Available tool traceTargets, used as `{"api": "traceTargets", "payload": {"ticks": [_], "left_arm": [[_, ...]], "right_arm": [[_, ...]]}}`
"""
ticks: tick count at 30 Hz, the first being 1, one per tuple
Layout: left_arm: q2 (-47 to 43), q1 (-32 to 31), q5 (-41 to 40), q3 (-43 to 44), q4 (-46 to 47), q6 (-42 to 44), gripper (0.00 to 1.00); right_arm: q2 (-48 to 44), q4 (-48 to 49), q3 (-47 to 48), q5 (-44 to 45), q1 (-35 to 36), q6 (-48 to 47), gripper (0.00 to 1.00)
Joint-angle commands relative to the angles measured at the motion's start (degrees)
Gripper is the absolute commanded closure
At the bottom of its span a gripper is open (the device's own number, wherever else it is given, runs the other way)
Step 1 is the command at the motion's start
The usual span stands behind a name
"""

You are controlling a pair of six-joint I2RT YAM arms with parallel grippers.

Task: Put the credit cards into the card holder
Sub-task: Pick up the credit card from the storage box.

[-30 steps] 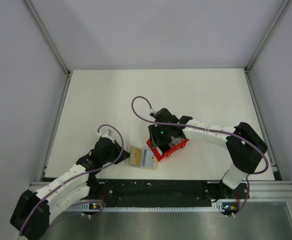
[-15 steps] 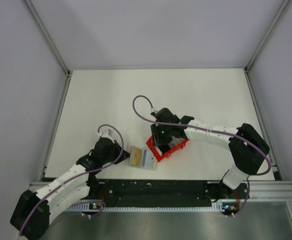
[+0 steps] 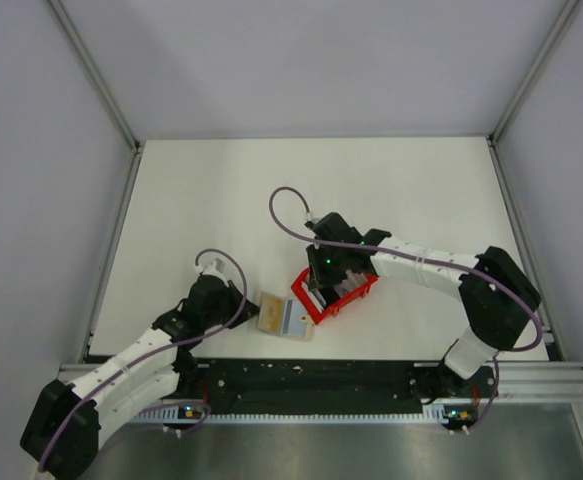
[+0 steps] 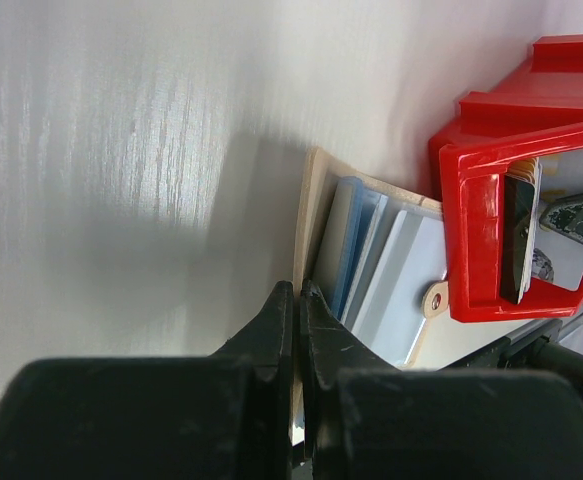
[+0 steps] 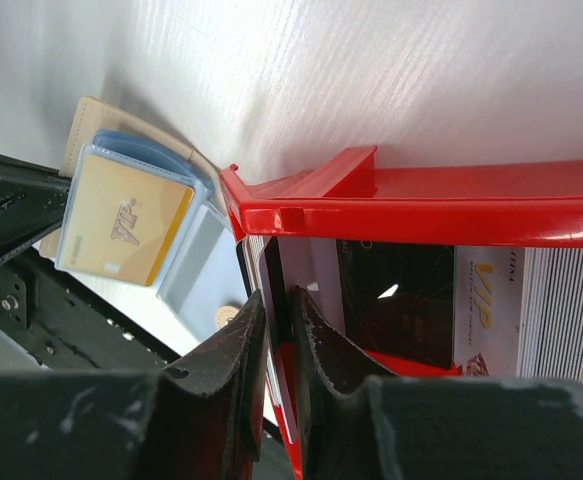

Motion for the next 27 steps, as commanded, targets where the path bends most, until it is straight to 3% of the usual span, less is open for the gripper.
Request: {"api": "traceTargets", "payload": {"ticks": [1, 12, 27], "left_arm": [[0.1, 0.0, 1.0, -0.1, 2.8, -0.2, 1.0], [-0.4, 0.0, 1.0, 0.0, 2.2, -0.2, 1.0], [-0.2, 0.0, 0.9, -0.1, 2.3, -0.2, 1.0]], "right_arm": [[-3.3, 1.4, -0.2, -1.6, -0.7, 0.9, 0.85], [-0.6, -0.9, -1.0, 6.9, -0.8, 0.7, 0.85], [1.4, -0.6, -2.3, 4.5, -0.6, -0.5, 0.85]]}}
